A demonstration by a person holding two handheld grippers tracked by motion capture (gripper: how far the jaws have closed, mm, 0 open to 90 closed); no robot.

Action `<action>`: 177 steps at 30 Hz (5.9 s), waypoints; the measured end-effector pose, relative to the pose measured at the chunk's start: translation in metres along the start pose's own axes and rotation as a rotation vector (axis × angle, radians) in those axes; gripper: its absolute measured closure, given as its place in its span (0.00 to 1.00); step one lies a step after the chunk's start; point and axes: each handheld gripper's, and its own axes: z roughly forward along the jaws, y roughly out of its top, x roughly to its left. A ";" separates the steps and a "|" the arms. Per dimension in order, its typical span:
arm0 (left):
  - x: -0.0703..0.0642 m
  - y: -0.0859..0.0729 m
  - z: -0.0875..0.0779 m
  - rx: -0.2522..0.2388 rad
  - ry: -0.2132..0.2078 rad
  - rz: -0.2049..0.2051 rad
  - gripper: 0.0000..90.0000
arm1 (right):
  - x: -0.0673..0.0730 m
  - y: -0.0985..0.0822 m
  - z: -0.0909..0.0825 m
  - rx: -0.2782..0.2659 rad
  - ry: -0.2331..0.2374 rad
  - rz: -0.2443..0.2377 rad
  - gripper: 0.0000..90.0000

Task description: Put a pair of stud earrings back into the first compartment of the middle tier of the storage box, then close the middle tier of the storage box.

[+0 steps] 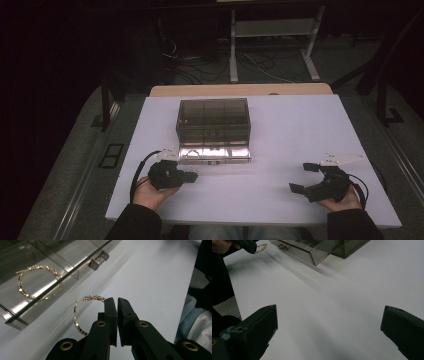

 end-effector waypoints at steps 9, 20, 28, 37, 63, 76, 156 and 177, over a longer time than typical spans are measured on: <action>-0.005 0.006 -0.002 -0.017 -0.005 0.024 0.96 | 0.000 0.000 -0.001 -0.001 -0.003 0.000 0.00; -0.010 0.019 -0.011 -0.053 -0.002 0.050 0.96 | 0.000 0.000 -0.002 -0.002 -0.006 0.004 0.00; -0.009 0.029 -0.018 -0.073 0.010 0.061 0.96 | -0.001 -0.001 -0.002 -0.004 -0.008 0.003 0.00; -0.005 0.042 -0.024 -0.079 0.024 0.073 0.96 | -0.003 -0.001 -0.004 -0.009 -0.013 0.008 0.00; 0.022 0.051 -0.018 -0.132 0.062 0.009 0.96 | -0.004 -0.001 -0.004 -0.007 -0.013 0.008 0.00; 0.029 0.045 -0.006 -0.111 0.087 -0.002 0.96 | -0.004 -0.001 -0.004 -0.005 -0.012 0.007 0.00; -0.009 0.050 0.018 -0.230 -0.028 0.039 0.35 | -0.004 -0.001 -0.001 0.013 -0.006 0.000 0.00; -0.030 0.049 0.043 -0.110 -0.088 0.126 0.15 | -0.003 -0.001 -0.001 0.016 -0.006 0.001 0.00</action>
